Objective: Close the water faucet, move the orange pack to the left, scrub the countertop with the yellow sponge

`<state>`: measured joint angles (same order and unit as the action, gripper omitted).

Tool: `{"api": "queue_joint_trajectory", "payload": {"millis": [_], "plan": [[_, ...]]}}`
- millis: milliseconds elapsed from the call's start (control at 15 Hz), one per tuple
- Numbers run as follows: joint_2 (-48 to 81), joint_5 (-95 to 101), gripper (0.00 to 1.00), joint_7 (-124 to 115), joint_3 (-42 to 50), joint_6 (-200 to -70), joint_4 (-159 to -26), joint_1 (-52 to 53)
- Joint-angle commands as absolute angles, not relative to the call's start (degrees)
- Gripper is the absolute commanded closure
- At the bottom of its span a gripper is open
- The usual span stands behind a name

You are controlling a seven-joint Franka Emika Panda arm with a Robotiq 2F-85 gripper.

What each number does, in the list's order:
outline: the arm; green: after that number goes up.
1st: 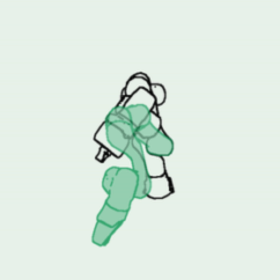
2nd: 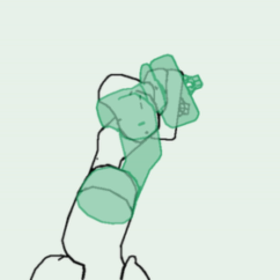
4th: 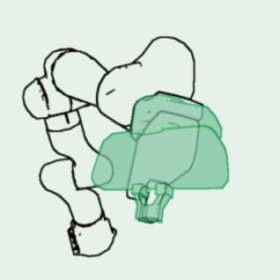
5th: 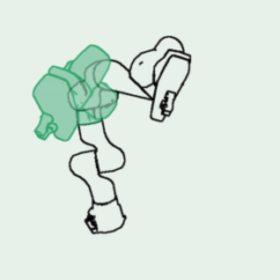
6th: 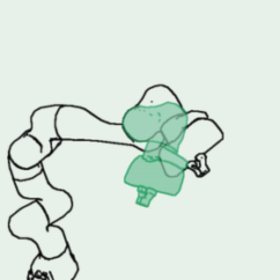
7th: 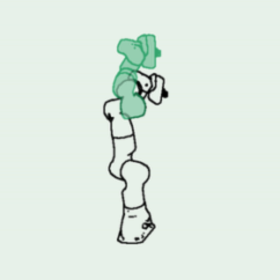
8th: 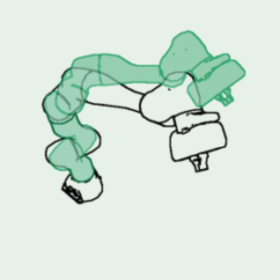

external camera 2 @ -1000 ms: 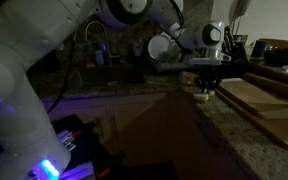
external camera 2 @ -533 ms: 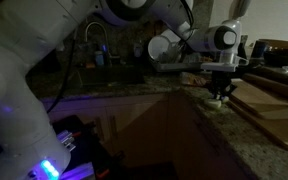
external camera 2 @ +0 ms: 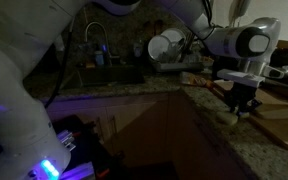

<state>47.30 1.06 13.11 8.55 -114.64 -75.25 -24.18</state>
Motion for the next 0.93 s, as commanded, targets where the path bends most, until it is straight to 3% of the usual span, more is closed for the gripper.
{"api": "queue_joint_trajectory", "payload": {"millis": [0,867], "plan": [[45.4,-3.5,0.94,13.6,8.7,-112.9,-79.2,-28.3],[43.7,0.4,0.94,1.6,19.4,-115.1,-83.7,-30.0]]}}
